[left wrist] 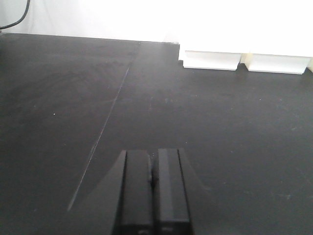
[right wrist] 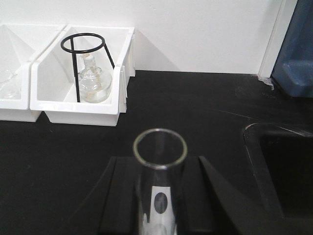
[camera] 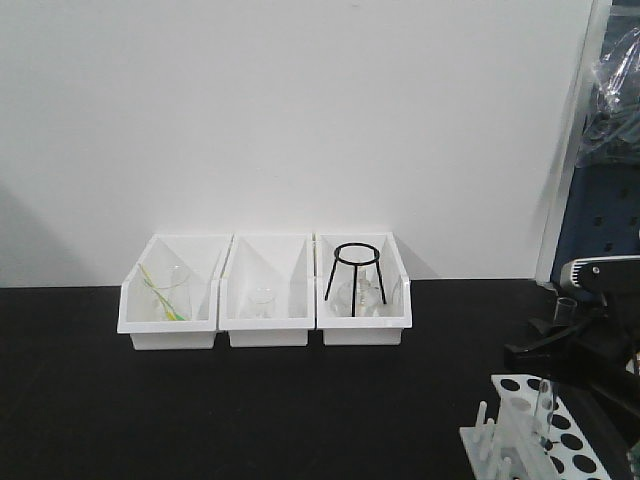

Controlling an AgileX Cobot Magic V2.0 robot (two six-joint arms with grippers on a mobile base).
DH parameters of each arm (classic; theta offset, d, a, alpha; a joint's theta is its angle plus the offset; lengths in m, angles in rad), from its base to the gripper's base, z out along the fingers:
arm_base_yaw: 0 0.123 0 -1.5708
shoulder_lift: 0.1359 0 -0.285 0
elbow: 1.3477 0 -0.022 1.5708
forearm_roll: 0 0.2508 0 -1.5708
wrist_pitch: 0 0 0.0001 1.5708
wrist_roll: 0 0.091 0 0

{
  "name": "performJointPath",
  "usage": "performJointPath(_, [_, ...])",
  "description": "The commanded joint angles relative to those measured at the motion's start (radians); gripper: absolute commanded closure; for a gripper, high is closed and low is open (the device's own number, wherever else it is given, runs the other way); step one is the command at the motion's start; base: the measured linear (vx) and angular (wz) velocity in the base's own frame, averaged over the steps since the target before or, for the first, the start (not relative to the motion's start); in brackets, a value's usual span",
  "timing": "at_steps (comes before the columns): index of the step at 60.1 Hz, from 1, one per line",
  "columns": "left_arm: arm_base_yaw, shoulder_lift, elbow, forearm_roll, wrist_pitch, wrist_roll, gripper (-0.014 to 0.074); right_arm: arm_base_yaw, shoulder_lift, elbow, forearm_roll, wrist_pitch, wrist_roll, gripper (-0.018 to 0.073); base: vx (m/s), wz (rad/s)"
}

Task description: Flip and reinsert test tube from rack

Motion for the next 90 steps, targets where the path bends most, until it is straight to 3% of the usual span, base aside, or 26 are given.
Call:
performJointPath(1, [-0.007,-0.003,0.002,-0.004,-0.088,0.000,0.0603,0.000,-0.013,-0.033,-0.009,-0.082,-0.007,0.0568,0.00,0.00])
performJointPath(29, [-0.007,-0.003,0.002,-0.004,-0.088,0.000,0.0603,0.000,0.121,-0.032,-0.009,-0.137,-0.002,0.0568,0.00,0.00])
performJointPath(40, [-0.007,-0.003,0.002,-0.004,-0.088,0.000,0.0603,0.000,0.118,0.077,-0.017,-0.330,0.026,0.0568,0.00,0.00])
performJointPath(56, [-0.007,-0.003,0.002,-0.004,-0.088,0.000,0.0603,0.000,0.118,0.223,-0.263,-0.628,0.211,0.0568,0.00,0.00])
performJointPath(90, [-0.007,-0.003,0.002,-0.004,-0.088,0.000,0.0603,0.000,0.138,0.234,-0.249,-0.542,0.211,0.0568,0.00,0.00])
